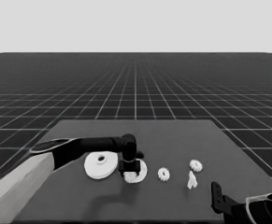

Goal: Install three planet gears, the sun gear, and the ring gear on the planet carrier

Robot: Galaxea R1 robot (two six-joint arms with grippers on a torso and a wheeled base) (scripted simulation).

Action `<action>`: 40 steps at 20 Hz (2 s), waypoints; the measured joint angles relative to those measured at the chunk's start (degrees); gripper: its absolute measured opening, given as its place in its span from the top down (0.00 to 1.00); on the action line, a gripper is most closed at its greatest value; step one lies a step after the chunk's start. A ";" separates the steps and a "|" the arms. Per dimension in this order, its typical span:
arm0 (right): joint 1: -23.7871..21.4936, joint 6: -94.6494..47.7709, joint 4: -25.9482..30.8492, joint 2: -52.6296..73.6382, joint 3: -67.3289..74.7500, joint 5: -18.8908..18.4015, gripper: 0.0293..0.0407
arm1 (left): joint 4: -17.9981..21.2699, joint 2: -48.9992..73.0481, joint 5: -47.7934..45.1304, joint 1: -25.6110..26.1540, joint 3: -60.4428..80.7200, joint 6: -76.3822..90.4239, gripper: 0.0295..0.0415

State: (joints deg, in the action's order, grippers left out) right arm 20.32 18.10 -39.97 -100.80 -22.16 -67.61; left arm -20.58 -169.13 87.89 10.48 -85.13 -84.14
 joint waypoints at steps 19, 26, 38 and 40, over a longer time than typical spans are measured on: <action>0.00 0.00 0.00 0.00 0.00 0.00 0.19 | 4.19 50.96 -38.61 -25.37 48.98 73.67 0.11; 0.00 0.00 0.00 0.00 0.00 0.00 0.19 | 2.85 68.19 -48.88 -29.96 60.91 103.50 0.25; -13.72 25.36 27.65 -31.52 -67.75 -9.69 0.19 | 2.81 68.58 -49.13 -30.08 61.19 104.24 0.25; -11.16 24.55 26.29 -32.88 -70.42 -7.65 0.19 | 2.81 68.58 -49.13 -30.08 61.19 104.24 0.25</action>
State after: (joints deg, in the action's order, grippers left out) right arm 9.16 42.65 -13.69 -133.67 -92.58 -75.27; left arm -17.77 -100.55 38.76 -19.61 -23.94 20.10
